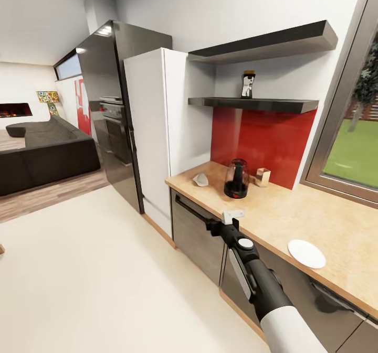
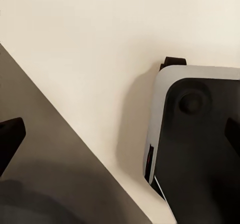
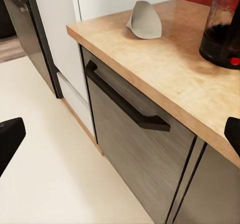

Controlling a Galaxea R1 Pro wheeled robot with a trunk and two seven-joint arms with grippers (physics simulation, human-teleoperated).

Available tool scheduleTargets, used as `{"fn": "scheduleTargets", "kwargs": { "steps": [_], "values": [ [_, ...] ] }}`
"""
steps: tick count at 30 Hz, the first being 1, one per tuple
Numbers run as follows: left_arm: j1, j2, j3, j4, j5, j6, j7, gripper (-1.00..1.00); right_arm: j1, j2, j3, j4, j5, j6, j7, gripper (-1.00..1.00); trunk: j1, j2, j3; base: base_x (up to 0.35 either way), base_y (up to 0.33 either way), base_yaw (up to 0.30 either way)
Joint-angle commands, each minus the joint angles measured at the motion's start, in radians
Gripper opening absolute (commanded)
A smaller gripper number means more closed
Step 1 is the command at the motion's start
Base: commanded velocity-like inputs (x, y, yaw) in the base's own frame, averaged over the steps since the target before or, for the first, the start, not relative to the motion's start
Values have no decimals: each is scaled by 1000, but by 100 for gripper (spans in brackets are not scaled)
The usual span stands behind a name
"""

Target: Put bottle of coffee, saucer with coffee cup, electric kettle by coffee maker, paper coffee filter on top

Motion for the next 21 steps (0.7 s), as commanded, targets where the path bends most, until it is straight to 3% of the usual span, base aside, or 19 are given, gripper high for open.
{"fn": "scheduleTargets", "kwargs": {
  "steps": [1, 21],
  "values": [
    [0, 2, 6, 1, 3, 0, 1, 100, -1, 0, 0, -1, 4, 6, 0, 100, 1, -2, -2, 112, 0, 0],
    [2, 3, 7, 1, 4, -5, 2, 100, -1, 0, 0, 46, 2, 5, 0, 100, 1, -2, -2, 320, 16, 0]
  ]
}}
